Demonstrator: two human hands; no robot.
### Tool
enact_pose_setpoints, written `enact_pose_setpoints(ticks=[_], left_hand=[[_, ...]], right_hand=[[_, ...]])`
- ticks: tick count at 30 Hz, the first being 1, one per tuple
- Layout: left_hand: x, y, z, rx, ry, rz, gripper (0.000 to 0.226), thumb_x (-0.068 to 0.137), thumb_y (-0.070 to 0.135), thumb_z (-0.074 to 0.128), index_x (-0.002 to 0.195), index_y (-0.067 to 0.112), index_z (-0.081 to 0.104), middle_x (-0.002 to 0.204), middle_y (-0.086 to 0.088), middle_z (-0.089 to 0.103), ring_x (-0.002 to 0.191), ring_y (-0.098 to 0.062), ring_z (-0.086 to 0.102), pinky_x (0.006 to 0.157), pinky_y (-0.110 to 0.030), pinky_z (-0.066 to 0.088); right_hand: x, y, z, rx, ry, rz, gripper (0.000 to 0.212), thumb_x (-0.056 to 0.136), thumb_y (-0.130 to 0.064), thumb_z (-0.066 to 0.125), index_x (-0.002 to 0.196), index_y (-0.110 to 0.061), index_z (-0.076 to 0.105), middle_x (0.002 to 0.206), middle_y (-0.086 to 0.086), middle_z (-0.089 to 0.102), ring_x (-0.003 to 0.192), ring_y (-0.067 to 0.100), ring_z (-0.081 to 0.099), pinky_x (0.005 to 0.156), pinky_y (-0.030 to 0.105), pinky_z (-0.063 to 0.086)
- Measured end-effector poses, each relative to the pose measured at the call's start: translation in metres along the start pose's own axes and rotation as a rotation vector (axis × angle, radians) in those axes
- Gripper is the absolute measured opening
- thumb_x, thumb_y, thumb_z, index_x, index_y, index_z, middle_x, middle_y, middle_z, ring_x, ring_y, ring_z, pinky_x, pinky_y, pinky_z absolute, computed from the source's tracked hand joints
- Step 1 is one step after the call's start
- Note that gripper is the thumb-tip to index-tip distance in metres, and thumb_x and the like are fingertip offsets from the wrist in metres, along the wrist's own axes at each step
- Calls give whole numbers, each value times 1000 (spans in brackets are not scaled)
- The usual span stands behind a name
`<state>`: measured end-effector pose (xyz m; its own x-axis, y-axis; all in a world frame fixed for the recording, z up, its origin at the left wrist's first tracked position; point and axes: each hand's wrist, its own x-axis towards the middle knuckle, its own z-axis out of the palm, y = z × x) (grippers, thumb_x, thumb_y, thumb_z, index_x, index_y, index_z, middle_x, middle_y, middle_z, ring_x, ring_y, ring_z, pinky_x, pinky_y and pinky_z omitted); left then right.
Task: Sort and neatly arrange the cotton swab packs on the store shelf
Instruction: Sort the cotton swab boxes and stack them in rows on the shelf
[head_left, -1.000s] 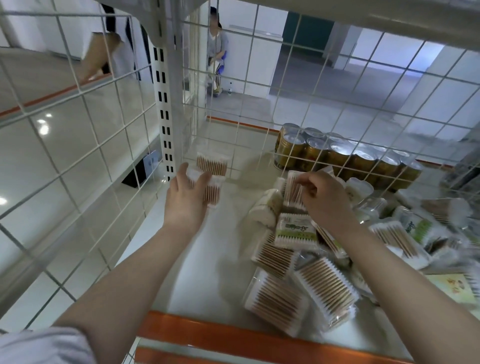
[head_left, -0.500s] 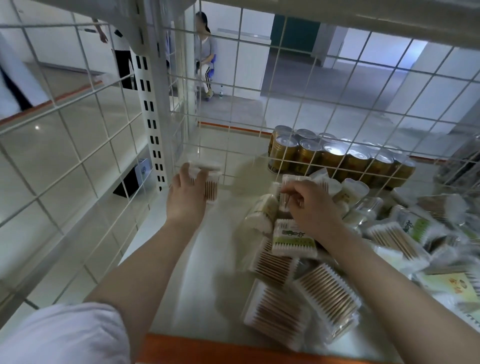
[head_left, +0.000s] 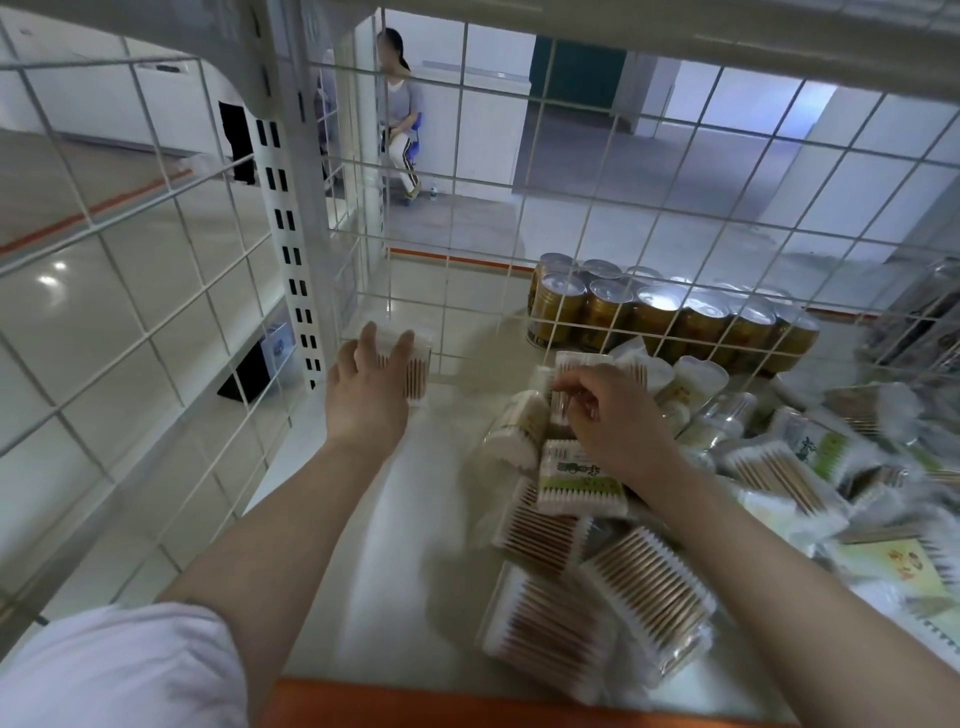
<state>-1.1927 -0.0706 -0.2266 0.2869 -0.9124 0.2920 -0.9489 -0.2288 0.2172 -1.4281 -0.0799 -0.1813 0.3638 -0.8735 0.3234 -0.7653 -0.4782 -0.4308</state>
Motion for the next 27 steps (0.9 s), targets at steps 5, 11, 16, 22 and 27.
enact_pose_setpoints(ticks=[5,11,16,22,27], left_hand=[[-8,11,-10,-19,3,-5,65,89,15,50,146,26,20,153,-10,10,137,-33,13,111,-42,18],[-30,34,-13,-36,-14,76,59,86,11,44,142,25,29,146,-4,26,133,-27,23,106,-36,24],[-49,53,-17,-79,-29,191,53,88,15,45,140,23,34,142,-2,34,129,-24,30,102,-32,28],[-67,76,-23,-139,-45,271,37,89,16,45,125,18,53,127,-4,50,114,-25,47,87,-32,39],[-77,93,-29,-185,-96,234,32,90,22,43,121,21,54,115,1,54,105,-20,52,78,-28,41]], right_hand=[[-3,-1,-4,36,6,-2,21,91,-10,51,108,-14,62,106,0,59,92,8,52,80,21,42],[-12,-2,-14,22,8,17,21,91,-11,51,109,-16,62,103,-5,59,90,5,48,80,21,42],[-19,7,-27,5,20,57,24,92,-9,49,111,-15,61,111,-2,60,92,5,48,80,19,40],[-19,26,-44,-59,92,158,29,90,-11,52,117,-18,57,116,2,57,99,16,54,80,25,41],[-7,37,-48,-38,91,218,42,89,-22,57,129,-16,49,125,5,52,106,19,53,78,27,37]])
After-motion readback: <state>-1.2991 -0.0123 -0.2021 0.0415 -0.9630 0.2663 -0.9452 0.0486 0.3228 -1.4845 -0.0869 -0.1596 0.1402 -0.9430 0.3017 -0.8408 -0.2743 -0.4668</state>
